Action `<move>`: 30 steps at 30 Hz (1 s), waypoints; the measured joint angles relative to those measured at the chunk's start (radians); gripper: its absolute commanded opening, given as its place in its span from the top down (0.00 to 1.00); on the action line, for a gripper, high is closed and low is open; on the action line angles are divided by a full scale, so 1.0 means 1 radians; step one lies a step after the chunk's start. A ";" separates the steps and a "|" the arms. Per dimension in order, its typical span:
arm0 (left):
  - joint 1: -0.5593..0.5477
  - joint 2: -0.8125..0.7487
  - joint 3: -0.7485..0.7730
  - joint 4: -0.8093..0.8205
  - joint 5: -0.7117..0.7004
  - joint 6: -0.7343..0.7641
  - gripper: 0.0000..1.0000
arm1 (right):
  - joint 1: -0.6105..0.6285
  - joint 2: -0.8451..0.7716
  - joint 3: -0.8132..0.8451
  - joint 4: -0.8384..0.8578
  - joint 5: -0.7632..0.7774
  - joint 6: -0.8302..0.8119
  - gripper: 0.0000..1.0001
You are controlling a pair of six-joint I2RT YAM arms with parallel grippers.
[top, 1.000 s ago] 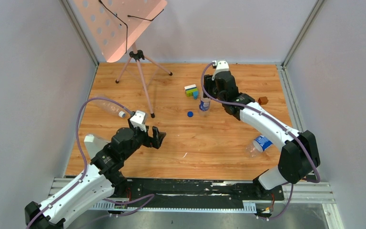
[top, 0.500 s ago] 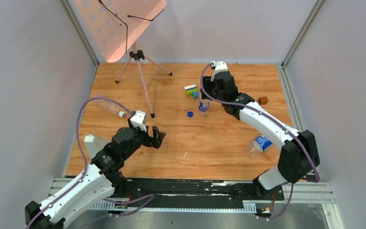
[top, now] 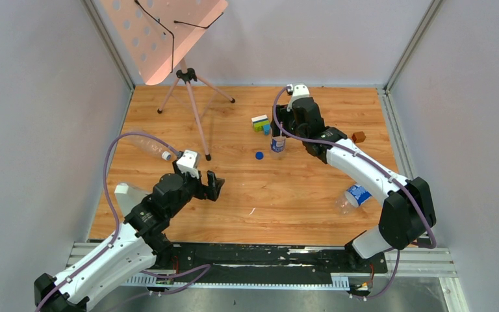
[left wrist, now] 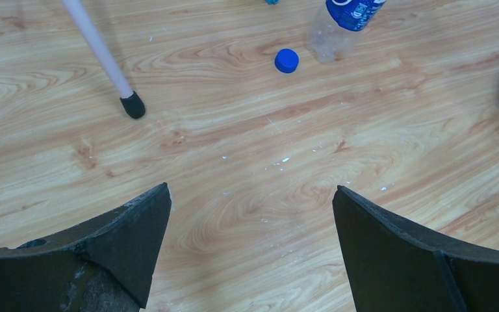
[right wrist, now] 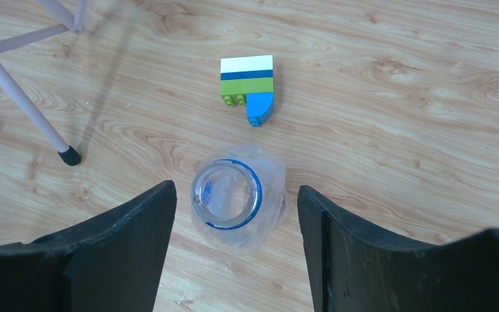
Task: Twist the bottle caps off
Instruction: Place the plastic bottle at the center of the board, then move the plastic bottle to the center of the board.
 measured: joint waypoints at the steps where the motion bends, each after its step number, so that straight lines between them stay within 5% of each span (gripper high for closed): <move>1: 0.000 0.000 0.000 0.000 -0.004 0.000 0.00 | 0.000 0.000 0.000 -0.001 -0.001 0.000 0.29; 7: 0.000 0.008 0.000 -0.011 -0.082 -0.016 0.00 | 0.000 -0.006 -0.001 -0.013 -0.025 0.001 0.24; 21: 0.005 0.245 0.043 -0.090 -0.560 -0.236 0.00 | 0.000 -0.279 -0.146 -0.029 -0.091 0.027 0.21; 30: 0.051 0.324 0.060 -0.053 -0.678 -0.275 0.00 | 0.000 -0.436 -0.232 -0.050 -0.092 0.093 0.20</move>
